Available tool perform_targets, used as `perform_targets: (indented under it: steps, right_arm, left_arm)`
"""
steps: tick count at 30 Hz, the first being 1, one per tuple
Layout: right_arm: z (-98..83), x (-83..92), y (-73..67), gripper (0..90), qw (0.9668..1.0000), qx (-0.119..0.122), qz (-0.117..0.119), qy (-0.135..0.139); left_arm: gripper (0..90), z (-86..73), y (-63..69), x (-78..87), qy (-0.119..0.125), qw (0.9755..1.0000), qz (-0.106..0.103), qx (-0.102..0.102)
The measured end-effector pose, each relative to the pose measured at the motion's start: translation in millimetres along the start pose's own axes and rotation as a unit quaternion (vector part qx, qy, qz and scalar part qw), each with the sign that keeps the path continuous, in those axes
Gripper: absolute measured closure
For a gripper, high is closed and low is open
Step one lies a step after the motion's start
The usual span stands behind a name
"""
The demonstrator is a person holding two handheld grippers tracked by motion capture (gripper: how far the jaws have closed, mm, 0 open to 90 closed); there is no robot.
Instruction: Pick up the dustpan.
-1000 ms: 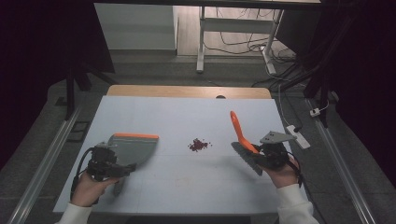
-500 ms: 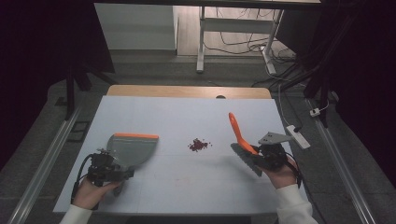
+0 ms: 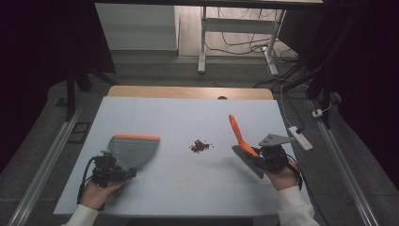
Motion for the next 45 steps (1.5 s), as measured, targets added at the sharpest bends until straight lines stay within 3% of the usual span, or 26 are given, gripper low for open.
perform_targets:
  steps: [15, 23, 32, 36, 45]
  right_arm:
    - [0.5, -0.5, -1.1, 70.1, 1.0, -0.001, -0.003, 0.001]
    - [-1.3, -3.8, -0.3, 70.1, 1.0, -0.004, 0.001, -0.002]
    - [-1.4, -4.0, -0.2, 70.1, 1.0, -0.005, 0.001, -0.002]
    - [-0.8, -3.9, -1.2, 70.1, 1.0, -0.001, 0.001, -0.003]
    - [-1.1, -3.7, -1.5, 70.1, 1.0, 0.0, 0.0, -0.004]
  left_arm:
    - [37.6, 1.1, 3.9, -5.1, 0.009, 0.9999, -0.005, 0.002]
    - [43.2, 2.0, 3.1, -5.8, 0.014, 0.9997, -0.019, 0.009]
    - [52.7, 1.5, 0.2, -6.0, 0.016, 0.9996, -0.017, 0.014]
    - [57.9, 0.7, 1.0, -5.3, 0.013, 0.9993, -0.029, 0.022]
    - [60.1, 0.3, -0.3, -5.6, 0.014, 0.9992, -0.03, 0.02]
Point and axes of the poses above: each handheld gripper's, and its own axes: x roughly backward along the jaws, z roughly out of its top, y roughly to its right, the point moved 4 cm from there along -x, roughly forward along the jaws
